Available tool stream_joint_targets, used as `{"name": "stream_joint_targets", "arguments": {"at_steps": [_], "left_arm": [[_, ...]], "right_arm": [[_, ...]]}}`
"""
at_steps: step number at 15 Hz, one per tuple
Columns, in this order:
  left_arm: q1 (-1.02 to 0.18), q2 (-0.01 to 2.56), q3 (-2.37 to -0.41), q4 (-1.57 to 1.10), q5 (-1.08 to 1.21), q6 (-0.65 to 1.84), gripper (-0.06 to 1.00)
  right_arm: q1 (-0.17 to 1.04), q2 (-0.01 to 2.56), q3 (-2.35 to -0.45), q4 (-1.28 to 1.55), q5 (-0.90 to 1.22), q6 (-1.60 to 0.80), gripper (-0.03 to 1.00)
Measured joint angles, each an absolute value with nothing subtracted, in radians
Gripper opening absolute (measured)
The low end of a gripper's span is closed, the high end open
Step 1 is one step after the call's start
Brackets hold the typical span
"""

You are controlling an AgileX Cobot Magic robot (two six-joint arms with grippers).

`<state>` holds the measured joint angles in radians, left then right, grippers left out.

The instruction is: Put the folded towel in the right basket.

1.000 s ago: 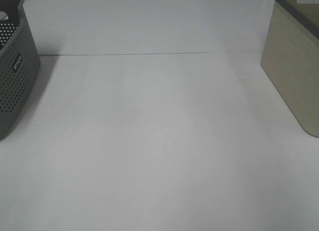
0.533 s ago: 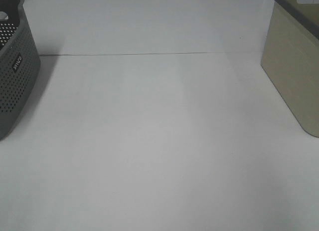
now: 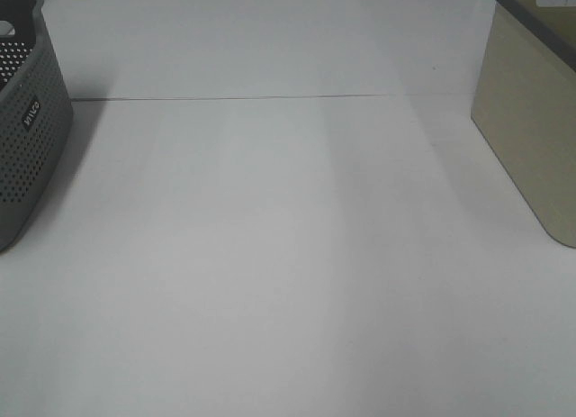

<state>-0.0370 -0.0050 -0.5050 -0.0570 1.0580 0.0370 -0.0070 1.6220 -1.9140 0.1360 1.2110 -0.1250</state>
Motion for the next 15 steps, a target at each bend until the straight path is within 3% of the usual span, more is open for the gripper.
{"name": "stream_joint_targets", "arguments": {"at_steps": [7, 15], "left_arm": [[-0.037, -0.005, -0.505, -0.057, 1.058, 0.037, 0.88], [-0.037, -0.005, -0.505, -0.057, 1.058, 0.037, 0.88]], "right_arm": [[0.017, 1.213, -1.421, 0.077, 1.213, -0.106, 0.85], [0.017, 0.554, -0.783, 0.077, 1.215, -0.106, 0.85]]}}
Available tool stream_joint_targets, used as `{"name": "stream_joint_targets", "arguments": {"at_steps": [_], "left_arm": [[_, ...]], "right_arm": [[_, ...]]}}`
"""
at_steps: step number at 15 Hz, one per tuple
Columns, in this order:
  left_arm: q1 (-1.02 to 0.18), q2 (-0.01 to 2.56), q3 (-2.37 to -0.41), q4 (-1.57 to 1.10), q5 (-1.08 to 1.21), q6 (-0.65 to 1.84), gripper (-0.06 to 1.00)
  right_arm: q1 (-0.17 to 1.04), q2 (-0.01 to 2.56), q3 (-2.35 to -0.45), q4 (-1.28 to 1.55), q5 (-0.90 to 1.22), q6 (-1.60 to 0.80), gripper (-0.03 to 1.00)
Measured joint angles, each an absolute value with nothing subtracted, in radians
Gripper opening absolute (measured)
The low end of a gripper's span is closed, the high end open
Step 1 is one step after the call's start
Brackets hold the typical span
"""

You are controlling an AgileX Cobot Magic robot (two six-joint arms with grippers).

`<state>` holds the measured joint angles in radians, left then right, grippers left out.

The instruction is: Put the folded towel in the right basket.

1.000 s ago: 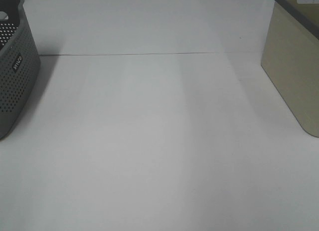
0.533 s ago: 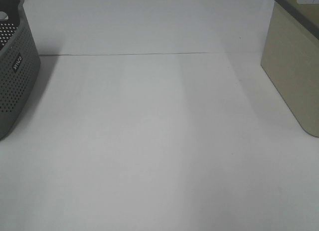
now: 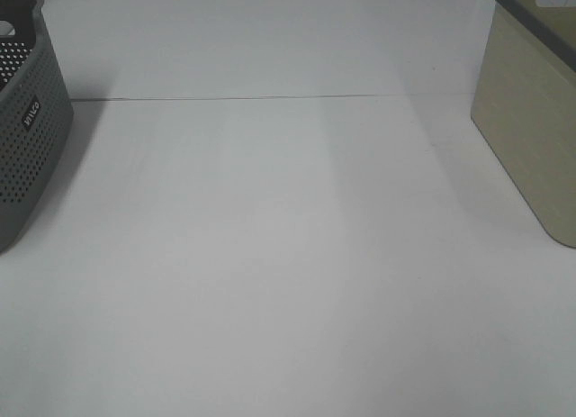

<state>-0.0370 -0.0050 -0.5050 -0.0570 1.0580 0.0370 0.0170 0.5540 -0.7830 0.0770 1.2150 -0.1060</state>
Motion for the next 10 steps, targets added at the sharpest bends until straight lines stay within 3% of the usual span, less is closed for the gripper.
{"name": "stream_joint_targets", "arguments": {"at_steps": [6, 10], "left_arm": [[-0.037, -0.005, -0.505, -0.057, 1.058, 0.037, 0.88], [-0.037, -0.005, -0.505, -0.057, 1.058, 0.037, 0.88]], "right_arm": [[0.017, 0.041, -0.539, 0.077, 1.141, -0.106, 0.85], [0.017, -0.002, -0.507, 0.075, 1.076, -0.107, 0.85]]}}
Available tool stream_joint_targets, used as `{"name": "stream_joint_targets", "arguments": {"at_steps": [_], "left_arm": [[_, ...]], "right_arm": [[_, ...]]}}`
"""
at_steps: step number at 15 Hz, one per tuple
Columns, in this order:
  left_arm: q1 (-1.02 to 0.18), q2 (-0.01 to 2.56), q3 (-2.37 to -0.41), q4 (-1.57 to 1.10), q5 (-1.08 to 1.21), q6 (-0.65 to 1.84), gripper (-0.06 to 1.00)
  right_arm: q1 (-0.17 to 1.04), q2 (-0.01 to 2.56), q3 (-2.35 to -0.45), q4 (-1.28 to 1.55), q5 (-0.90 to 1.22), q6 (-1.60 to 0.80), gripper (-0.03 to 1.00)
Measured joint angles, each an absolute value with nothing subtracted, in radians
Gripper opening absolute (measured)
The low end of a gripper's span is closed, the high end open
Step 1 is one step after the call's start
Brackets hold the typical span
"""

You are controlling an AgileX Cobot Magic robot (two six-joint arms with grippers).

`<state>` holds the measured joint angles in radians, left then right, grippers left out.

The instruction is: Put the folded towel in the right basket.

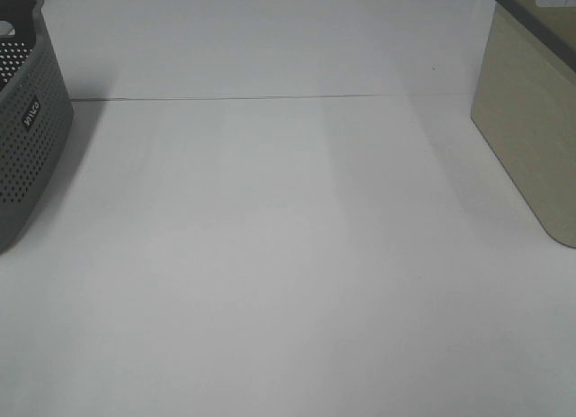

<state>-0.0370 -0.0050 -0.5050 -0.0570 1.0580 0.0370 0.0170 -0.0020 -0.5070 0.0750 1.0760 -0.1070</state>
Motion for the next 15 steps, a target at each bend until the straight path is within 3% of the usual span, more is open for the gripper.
{"name": "stream_joint_targets", "arguments": {"at_steps": [15], "left_arm": [[-0.037, -0.005, -0.505, -0.057, 1.058, 0.037, 0.88]], "right_arm": [[0.009, 0.000, -0.504, 0.078, 1.067, -0.107, 0.85]]}}
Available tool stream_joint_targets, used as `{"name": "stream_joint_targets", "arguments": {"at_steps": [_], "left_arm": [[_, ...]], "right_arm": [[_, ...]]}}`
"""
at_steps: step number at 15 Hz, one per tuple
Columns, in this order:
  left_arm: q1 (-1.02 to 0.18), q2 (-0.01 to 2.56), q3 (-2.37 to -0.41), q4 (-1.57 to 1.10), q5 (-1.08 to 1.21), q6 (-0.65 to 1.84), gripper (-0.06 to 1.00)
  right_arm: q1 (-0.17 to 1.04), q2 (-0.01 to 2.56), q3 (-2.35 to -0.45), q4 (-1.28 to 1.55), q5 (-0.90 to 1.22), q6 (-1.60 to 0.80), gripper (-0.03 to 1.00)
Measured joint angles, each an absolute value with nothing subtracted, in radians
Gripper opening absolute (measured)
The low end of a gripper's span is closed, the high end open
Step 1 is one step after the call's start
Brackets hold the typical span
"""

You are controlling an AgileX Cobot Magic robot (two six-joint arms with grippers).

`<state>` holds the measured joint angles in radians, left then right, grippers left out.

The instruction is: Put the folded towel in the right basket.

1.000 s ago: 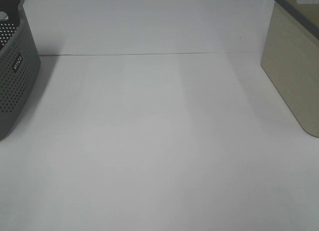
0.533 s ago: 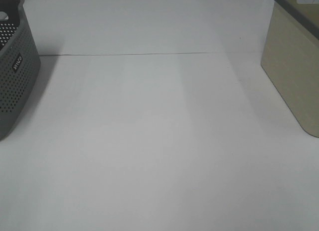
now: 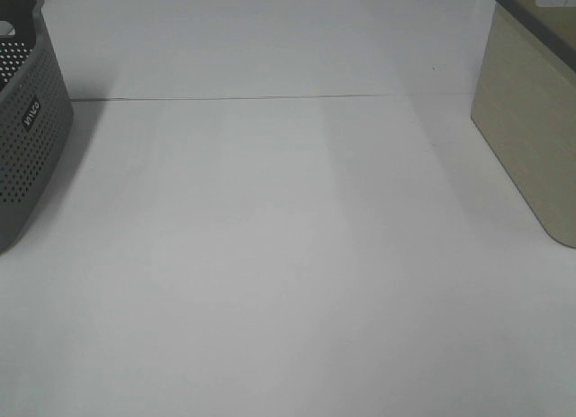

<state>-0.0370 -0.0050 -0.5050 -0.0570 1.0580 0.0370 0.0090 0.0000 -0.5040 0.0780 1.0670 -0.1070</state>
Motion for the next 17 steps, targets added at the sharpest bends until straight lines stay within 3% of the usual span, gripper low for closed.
{"name": "stream_joint_targets", "arguments": {"at_steps": [17], "left_arm": [[-0.037, -0.005, -0.505, -0.057, 1.058, 0.037, 0.88]], "right_arm": [[0.009, 0.000, -0.504, 0.079, 1.067, -0.107, 0.85]]}}
